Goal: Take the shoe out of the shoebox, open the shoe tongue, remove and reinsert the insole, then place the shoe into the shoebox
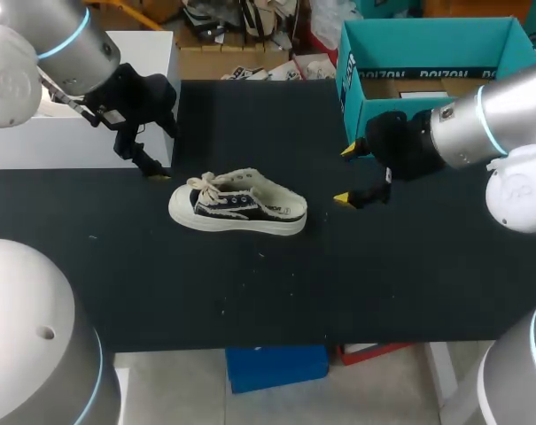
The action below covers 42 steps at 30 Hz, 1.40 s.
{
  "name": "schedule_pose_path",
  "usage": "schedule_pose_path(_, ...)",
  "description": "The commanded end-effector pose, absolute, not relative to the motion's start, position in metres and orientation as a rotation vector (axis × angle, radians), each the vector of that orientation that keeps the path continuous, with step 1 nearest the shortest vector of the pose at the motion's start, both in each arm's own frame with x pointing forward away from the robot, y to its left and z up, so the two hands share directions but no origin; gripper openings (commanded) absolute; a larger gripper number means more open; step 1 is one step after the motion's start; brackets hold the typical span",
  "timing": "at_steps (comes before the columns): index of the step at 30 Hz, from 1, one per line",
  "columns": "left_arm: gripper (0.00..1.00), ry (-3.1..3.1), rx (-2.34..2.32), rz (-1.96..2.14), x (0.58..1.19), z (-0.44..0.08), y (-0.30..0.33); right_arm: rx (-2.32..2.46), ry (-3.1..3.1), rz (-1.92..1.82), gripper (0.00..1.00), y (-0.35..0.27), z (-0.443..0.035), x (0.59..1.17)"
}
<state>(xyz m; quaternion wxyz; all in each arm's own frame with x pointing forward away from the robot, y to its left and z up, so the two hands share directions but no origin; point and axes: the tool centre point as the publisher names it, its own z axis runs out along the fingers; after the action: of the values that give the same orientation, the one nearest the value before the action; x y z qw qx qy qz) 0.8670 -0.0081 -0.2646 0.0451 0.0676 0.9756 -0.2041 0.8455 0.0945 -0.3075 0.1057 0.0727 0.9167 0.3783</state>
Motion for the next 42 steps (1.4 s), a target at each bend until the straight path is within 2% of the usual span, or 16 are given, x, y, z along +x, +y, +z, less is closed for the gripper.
schedule_pose_path(1, 1.0, 2.977, 0.208, -0.624, 0.867, -0.266, -0.008, 0.187, 2.69, 1.173, 1.0, 0.113, -0.331, 0.857)
schedule_pose_path(27, 1.0, 2.977, 0.208, -0.624, 0.867, -0.266, -0.008, 0.17, 2.754, 1.192, 1.0, 0.172, -0.401, 0.86)
schedule_pose_path(42, 1.0, 2.977, 0.208, -0.624, 0.867, -0.266, -0.008, 0.201, 2.75, 1.209, 1.0, 0.182, -0.421, 0.869)
